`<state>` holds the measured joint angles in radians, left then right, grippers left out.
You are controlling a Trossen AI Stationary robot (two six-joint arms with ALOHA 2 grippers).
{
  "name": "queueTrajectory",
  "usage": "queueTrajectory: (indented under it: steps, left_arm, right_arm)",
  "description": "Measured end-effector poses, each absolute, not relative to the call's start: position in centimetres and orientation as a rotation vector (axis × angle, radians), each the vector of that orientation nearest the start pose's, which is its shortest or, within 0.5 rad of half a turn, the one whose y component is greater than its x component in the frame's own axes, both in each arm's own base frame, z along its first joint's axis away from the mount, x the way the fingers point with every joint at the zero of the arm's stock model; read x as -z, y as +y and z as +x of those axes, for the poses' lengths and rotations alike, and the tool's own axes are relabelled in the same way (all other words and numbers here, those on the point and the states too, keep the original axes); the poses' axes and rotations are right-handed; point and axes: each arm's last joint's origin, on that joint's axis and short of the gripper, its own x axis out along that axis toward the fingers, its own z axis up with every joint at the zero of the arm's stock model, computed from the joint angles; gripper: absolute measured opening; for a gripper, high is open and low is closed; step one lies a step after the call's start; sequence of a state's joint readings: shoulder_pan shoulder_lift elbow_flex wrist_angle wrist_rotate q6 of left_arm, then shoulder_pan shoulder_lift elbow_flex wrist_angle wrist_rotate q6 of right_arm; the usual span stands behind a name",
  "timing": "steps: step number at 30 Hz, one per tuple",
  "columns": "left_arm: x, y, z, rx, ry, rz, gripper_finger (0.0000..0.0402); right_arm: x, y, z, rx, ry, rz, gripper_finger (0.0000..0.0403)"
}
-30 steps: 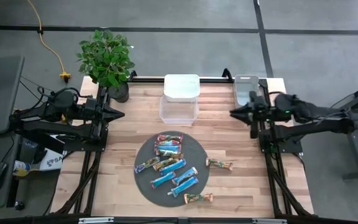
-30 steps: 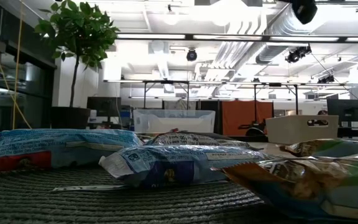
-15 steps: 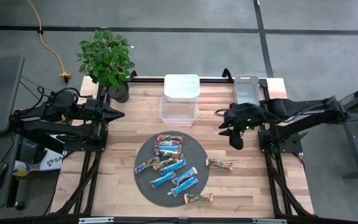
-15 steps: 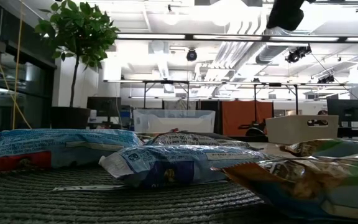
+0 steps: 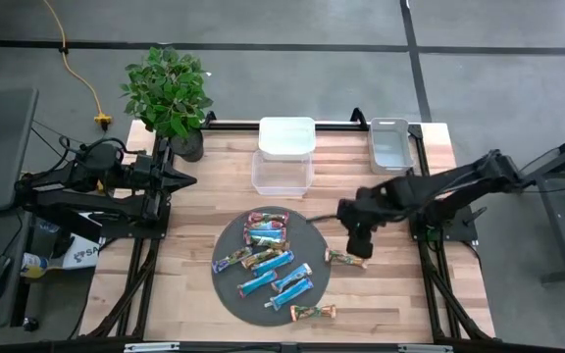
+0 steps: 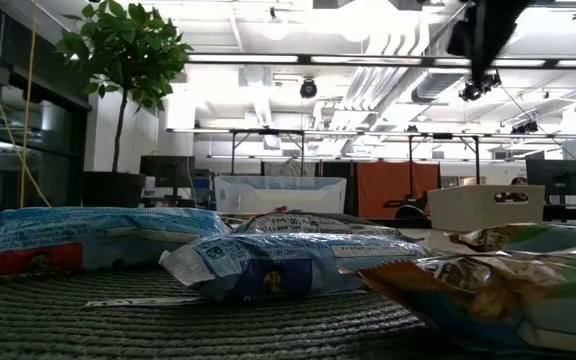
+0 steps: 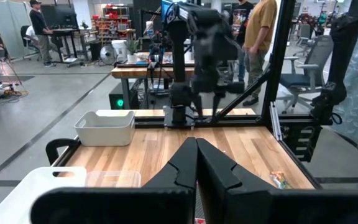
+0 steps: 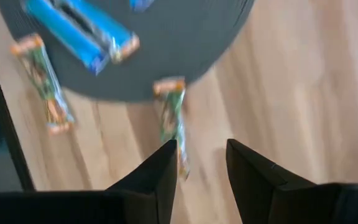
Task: Pick and place Granola Bars by type
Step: Put the yellow granola bar into the gray bin
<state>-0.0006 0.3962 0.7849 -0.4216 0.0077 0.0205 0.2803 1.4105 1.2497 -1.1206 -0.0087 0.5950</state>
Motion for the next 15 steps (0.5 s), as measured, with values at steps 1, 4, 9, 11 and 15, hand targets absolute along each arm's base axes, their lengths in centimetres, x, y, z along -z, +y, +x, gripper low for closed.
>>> queueTrajectory:
  steps: [1,4,9,11,15]
  left_arm:
    - [-35.1,0.0,7.7,0.008,0.033,0.021,0.0001]
    - [-35.1,0.0,7.7,0.008,0.033,0.020,0.0001]
    - [-35.1,0.0,7.7,0.008,0.033,0.020,0.0001]
    - [-35.1,0.0,7.7,0.008,0.033,0.020,0.0001]
    - [-35.1,0.0,7.7,0.009,0.033,0.020,0.0001]
  right_arm:
    - [-28.7,7.6,24.6,0.146,1.318,0.341,0.0122]
    - [-27.5,9.0,24.2,0.184,1.334,0.344,0.0122]
    - [-25.6,10.7,23.5,0.252,1.317,0.377,0.0122]
    - [-24.9,11.5,23.1,0.254,1.322,0.405,0.0122]
    - [-23.0,12.9,22.3,0.224,1.307,0.421,0.0122]
